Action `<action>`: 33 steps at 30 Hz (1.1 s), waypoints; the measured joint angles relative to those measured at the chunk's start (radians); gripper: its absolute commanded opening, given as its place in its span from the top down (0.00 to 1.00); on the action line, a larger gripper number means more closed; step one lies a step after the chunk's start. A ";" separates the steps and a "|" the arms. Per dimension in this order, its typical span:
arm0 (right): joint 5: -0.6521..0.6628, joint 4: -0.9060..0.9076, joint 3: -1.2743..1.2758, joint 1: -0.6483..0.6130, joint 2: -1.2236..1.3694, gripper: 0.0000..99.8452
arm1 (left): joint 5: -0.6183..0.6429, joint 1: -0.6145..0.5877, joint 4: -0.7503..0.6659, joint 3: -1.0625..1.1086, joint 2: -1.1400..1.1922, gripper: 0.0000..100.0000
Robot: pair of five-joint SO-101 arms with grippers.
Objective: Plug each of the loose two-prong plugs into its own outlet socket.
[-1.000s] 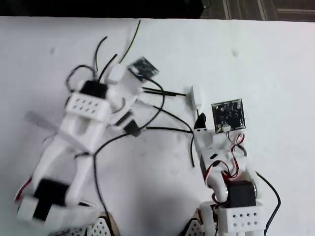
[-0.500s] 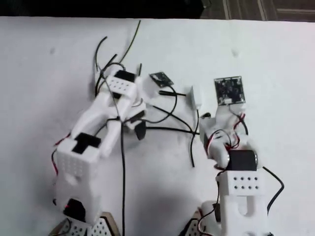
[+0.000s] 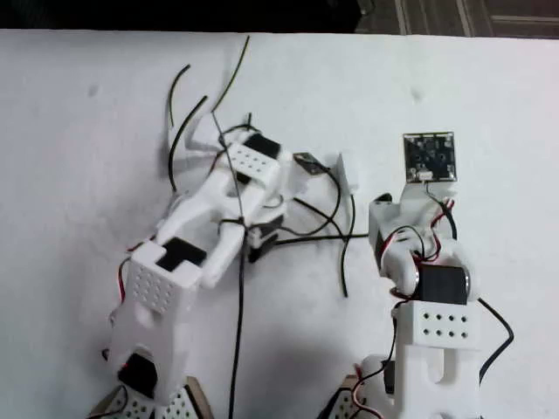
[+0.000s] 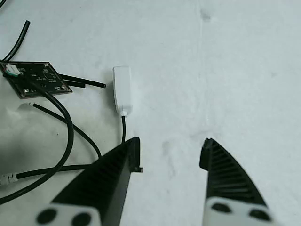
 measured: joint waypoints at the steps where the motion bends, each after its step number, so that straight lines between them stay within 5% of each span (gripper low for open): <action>1: 0.000 0.000 -0.003 0.009 0.000 0.80 | 0.057 0.011 0.003 0.000 -0.015 0.98; 4: 0.000 0.014 -0.034 0.046 0.000 0.80 | 0.239 0.028 0.021 0.002 -0.084 0.95; 11: -0.038 0.075 -0.087 0.091 0.003 0.80 | 0.460 0.058 0.074 0.000 -0.272 0.68; 23: -0.048 0.077 -0.087 0.081 0.003 0.79 | 0.502 0.055 0.138 -0.021 -0.296 0.86; 27: -0.048 0.084 -0.087 0.000 0.003 0.79 | 0.443 -0.026 0.143 -0.026 -0.296 0.98; 33: -0.048 0.169 -0.087 -0.175 0.011 0.79 | 0.327 -0.215 0.143 -0.008 -0.296 0.98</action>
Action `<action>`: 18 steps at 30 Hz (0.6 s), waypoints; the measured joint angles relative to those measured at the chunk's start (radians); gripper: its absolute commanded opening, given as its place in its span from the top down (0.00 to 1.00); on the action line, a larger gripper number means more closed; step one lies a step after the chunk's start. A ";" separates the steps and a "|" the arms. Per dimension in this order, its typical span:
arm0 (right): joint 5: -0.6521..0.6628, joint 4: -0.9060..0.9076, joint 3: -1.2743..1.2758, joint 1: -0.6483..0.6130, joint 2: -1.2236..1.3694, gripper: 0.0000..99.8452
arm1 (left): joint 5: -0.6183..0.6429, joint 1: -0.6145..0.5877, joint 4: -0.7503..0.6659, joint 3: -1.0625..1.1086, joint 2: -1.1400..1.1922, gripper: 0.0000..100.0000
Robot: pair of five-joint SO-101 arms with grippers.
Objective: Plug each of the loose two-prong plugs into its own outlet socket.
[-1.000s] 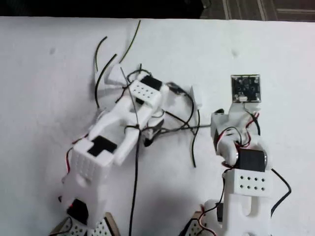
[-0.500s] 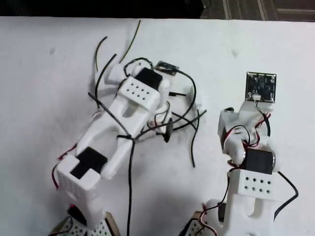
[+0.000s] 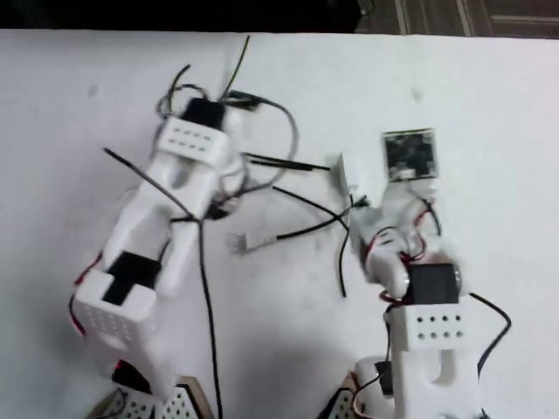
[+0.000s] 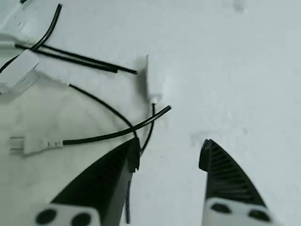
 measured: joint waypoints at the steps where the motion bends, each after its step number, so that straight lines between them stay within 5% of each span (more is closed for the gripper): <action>1: -0.011 0.008 -0.002 -0.031 0.000 0.79 | -0.018 -0.031 0.000 0.009 0.000 0.98; 9: -0.189 0.009 -0.058 -0.233 0.184 0.79 | -0.126 -0.252 -0.020 0.091 -0.104 0.98; 18: -0.356 0.009 -0.247 -0.384 0.499 0.79 | -0.184 -0.417 -0.252 0.509 -0.591 0.98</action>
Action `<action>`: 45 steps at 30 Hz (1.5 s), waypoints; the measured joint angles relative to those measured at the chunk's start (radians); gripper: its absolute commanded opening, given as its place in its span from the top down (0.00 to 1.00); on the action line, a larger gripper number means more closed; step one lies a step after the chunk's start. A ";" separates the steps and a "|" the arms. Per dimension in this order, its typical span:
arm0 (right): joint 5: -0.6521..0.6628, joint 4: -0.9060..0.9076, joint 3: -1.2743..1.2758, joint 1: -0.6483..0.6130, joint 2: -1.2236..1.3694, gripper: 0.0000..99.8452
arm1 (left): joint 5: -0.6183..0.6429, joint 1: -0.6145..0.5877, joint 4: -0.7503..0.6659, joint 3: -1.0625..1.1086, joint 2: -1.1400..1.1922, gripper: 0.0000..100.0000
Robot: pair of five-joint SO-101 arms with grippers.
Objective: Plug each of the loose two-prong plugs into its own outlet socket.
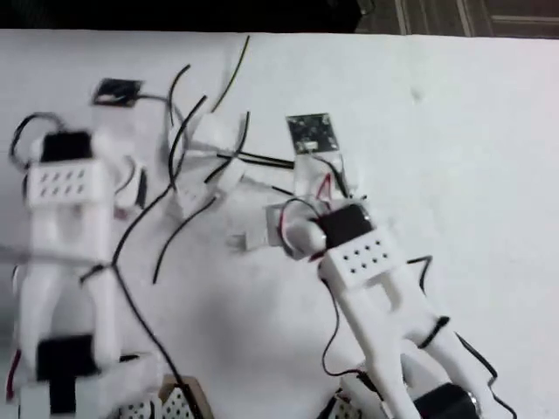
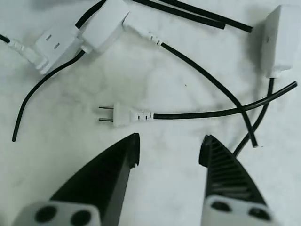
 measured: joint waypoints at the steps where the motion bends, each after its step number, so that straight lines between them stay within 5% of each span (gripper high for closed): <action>1: -0.005 -0.005 -0.002 -0.011 0.006 0.79 | 0.000 -0.023 -0.041 0.061 -0.060 0.98; 10: -0.020 -0.155 -0.005 -0.031 0.110 0.99 | -0.002 -0.103 -0.307 0.543 -0.397 0.98; 22: -0.017 -0.428 -0.028 -0.104 0.384 0.94 | -0.002 -0.106 -0.425 0.738 -0.450 0.98; 31: 0.002 -0.450 -0.181 -0.101 0.672 0.94 | -0.002 -0.107 -0.470 0.786 -0.450 0.98; 36: 0.026 -0.351 -0.206 -0.098 0.710 0.94 | -0.002 -0.109 -0.496 0.790 -0.450 0.98; 45: 0.275 0.026 -0.218 -0.103 0.687 0.94 | -0.002 -0.109 -0.505 0.801 -0.450 0.98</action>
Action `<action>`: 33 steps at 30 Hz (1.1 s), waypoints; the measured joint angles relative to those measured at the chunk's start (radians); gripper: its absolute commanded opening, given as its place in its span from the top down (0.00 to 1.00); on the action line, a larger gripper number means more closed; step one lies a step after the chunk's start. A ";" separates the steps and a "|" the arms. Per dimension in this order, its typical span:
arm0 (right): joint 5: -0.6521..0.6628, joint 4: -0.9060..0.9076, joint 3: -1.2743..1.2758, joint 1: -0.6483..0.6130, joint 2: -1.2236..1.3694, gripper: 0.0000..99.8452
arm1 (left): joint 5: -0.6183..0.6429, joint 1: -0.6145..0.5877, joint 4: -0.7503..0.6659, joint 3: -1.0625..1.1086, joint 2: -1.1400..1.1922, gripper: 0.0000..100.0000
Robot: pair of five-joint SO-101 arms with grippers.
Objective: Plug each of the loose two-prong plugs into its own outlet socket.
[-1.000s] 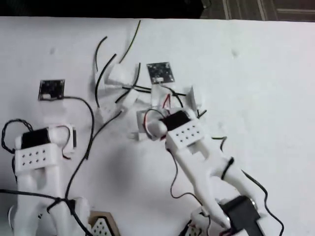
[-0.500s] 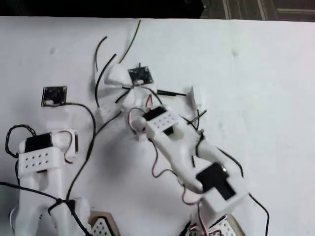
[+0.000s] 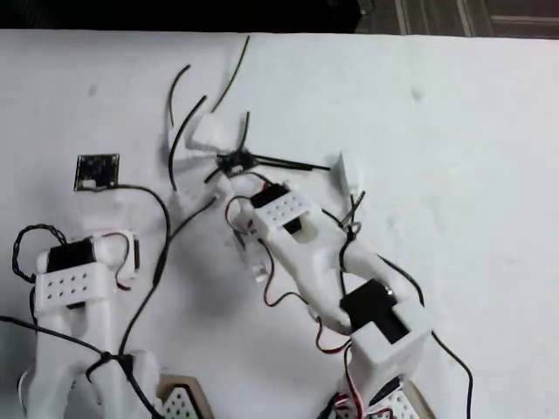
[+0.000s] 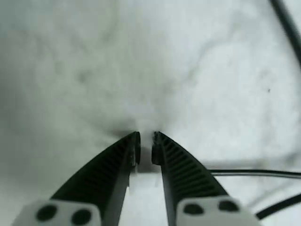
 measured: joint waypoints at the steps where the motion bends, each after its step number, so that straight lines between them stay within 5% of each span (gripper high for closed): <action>1: 0.023 0.051 0.005 0.000 -0.008 0.94 | 0.000 0.000 0.000 0.000 0.000 0.98; 8: 0.144 0.341 0.006 0.049 -0.051 0.94 | 0.000 0.000 0.000 0.000 0.000 0.98; 18: 0.195 0.519 0.014 0.141 -0.299 0.94 | 0.000 0.000 0.000 0.000 0.000 0.98; 26: 0.187 0.485 0.196 0.144 -0.470 0.94 | 0.000 0.000 0.000 0.000 0.000 0.98; 33: -0.012 0.336 0.270 0.144 -0.480 0.94 | 0.000 0.000 0.000 0.000 0.000 0.98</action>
